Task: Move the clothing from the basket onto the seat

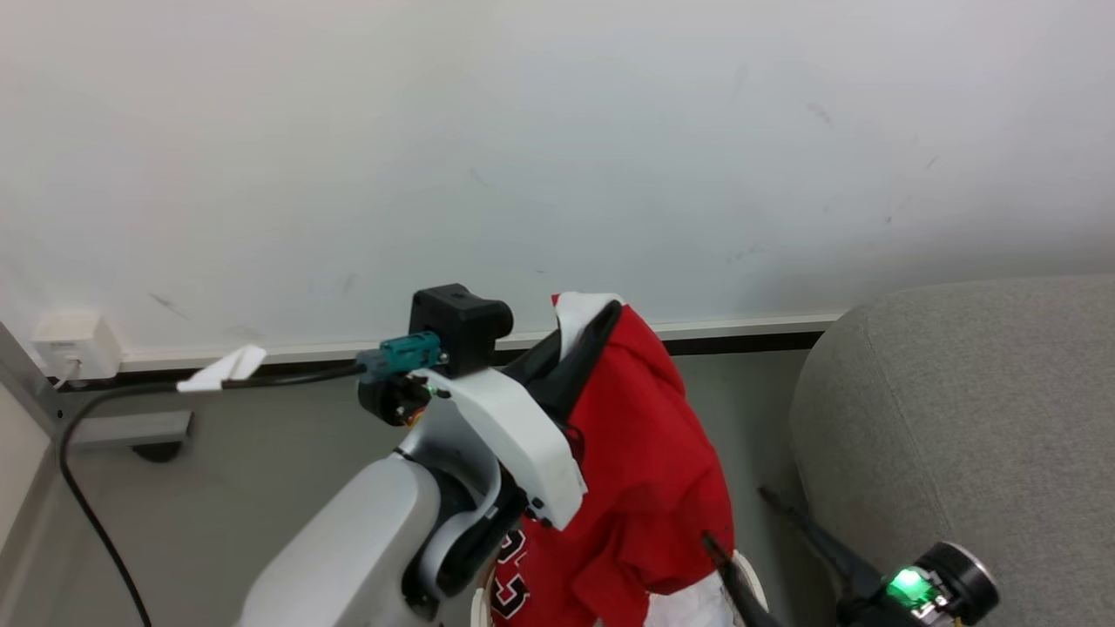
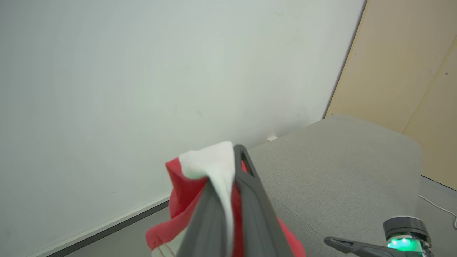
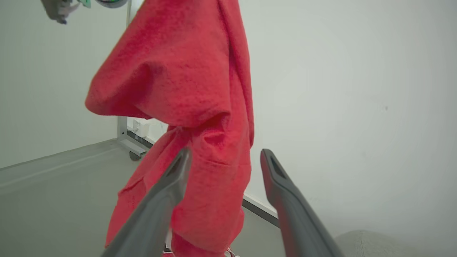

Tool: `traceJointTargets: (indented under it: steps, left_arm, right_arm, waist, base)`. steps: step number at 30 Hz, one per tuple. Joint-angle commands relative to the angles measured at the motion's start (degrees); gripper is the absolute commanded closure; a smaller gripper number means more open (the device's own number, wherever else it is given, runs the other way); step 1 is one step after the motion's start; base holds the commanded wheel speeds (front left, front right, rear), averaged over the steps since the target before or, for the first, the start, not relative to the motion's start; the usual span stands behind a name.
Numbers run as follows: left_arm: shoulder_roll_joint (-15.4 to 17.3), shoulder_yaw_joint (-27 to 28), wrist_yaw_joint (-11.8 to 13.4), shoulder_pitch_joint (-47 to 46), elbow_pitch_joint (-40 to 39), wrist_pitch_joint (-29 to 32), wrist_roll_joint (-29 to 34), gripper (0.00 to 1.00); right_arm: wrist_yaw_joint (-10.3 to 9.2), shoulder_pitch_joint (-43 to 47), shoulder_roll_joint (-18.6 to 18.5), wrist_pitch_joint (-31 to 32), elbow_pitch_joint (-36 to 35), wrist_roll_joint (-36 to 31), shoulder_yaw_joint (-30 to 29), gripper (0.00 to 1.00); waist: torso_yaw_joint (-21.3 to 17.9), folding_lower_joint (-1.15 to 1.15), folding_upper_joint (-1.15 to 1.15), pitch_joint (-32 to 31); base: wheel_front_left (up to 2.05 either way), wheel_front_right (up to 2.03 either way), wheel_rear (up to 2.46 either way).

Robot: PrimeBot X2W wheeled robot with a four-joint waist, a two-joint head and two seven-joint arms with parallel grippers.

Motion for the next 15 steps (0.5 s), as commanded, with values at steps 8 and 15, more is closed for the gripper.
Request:
traceJointTargets:
  steps: [8,15]
  left_arm:
    - [-2.18,-2.26,-0.55,-0.37,0.21,0.03,-0.31,1.0]
    - [-3.58,-3.79,-0.97,-0.96,0.46,0.29,-0.59,1.0]
  right_arm:
    - [-0.12,-6.35,2.0,0.0,5.66,-5.84,3.77,0.0]
    - [-0.12,-15.55,5.57,0.01,17.36,-9.21,6.27,0.0]
  waist:
    - [-0.59,0.01,0.0,-0.18]
    - [-0.65,0.01,0.0,-0.22]
  base:
    - [0.0,0.0,0.0]
    - [0.0,0.0,0.0]
